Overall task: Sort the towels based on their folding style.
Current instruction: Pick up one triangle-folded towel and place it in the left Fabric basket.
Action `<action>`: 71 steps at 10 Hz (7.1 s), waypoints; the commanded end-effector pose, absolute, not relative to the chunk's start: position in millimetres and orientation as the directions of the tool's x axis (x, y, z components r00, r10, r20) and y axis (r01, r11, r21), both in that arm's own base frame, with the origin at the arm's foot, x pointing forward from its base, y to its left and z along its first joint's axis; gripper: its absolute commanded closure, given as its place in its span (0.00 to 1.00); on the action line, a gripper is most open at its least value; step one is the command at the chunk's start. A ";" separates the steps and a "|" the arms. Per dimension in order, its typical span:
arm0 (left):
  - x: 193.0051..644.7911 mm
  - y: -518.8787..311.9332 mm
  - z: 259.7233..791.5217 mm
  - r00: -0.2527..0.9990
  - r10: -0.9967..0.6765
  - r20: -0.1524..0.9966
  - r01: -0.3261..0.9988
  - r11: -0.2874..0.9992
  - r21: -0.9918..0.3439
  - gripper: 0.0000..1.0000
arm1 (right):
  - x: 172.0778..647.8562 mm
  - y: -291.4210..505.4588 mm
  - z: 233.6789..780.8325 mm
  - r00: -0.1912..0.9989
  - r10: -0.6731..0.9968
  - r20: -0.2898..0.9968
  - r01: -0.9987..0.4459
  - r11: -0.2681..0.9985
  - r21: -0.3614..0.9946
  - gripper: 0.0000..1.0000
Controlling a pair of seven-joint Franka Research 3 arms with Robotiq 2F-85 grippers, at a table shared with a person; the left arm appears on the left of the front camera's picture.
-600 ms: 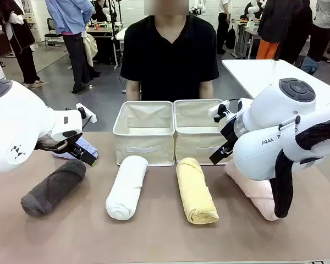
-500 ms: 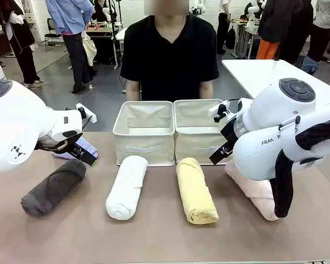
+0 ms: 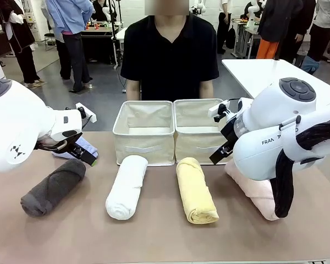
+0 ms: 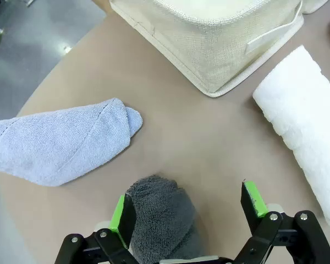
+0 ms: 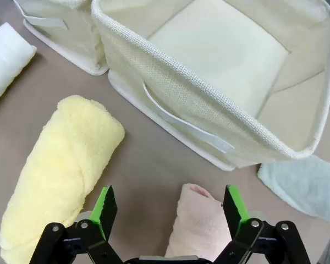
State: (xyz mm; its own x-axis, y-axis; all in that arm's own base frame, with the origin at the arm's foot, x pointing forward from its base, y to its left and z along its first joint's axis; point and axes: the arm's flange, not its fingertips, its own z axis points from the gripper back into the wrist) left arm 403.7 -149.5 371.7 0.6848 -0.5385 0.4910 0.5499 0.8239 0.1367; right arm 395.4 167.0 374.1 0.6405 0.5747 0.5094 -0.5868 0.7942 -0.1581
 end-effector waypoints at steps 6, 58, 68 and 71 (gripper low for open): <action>403.7 -149.6 371.8 0.684 -0.539 0.492 0.550 0.824 0.137 0.00 | 395.4 167.0 374.1 0.641 0.574 0.510 -0.587 0.794 -0.158 0.00; 342.3 141.9 578.6 0.452 -0.532 0.716 0.879 0.404 -0.255 0.00 | 320.9 -105.3 569.8 0.485 0.378 0.788 -0.868 0.317 0.383 0.00; 342.3 141.9 578.6 0.452 -0.532 0.716 0.879 0.404 -0.255 0.00 | 320.9 -105.3 569.8 0.485 0.378 0.788 -0.868 0.317 0.383 0.00; 342.3 141.9 578.6 0.452 -0.532 0.716 0.879 0.404 -0.255 0.00 | 320.9 -105.3 569.8 0.485 0.378 0.788 -0.868 0.317 0.383 0.00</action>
